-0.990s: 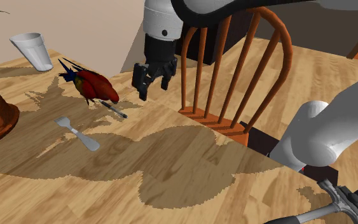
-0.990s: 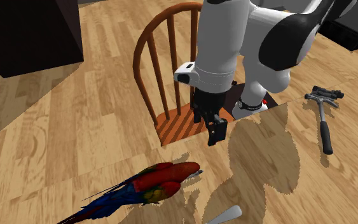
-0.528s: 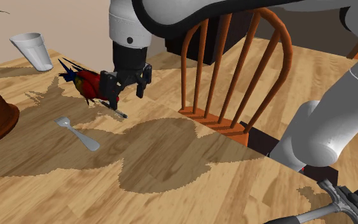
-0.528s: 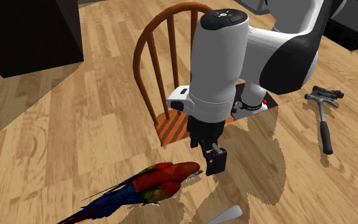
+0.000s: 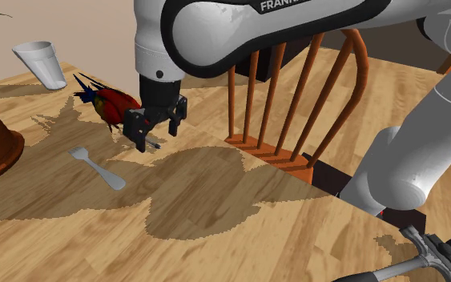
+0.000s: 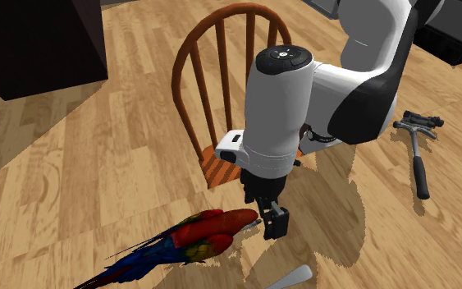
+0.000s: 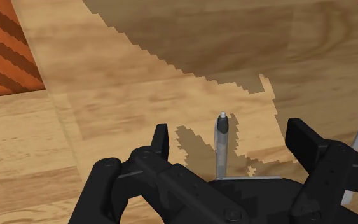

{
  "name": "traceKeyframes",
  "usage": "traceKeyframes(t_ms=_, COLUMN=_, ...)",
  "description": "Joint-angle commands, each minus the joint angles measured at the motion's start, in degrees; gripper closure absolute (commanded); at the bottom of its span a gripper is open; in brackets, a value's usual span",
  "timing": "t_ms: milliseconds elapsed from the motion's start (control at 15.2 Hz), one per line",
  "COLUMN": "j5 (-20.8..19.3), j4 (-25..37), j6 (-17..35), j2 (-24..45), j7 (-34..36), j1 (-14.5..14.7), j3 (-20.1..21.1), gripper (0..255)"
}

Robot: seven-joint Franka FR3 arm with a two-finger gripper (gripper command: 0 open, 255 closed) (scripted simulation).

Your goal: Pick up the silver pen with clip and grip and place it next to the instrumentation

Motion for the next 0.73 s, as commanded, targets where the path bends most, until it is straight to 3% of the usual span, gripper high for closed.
traceKeyframes(t_ms=0, j5=-0.01, j4=-0.16, j6=0.26, j2=0.07, j7=-0.06, j1=-0.01, j3=-0.01, gripper=0)
traceKeyframes(t_ms=330, j5=-0.01, j4=-0.16, j6=0.25, j2=0.07, j7=-0.06, j1=-0.01, j3=-0.01, gripper=0)
traceKeyframes(t_ms=396, j5=-0.01, j4=-0.16, j6=0.25, j2=0.07, j7=-0.06, j1=-0.01, j3=-0.01, gripper=255)
traceKeyframes(t_ms=660, j5=0.01, j4=-0.21, j6=0.28, j2=0.05, j7=-0.08, j1=-0.02, j3=-0.02, gripper=255)
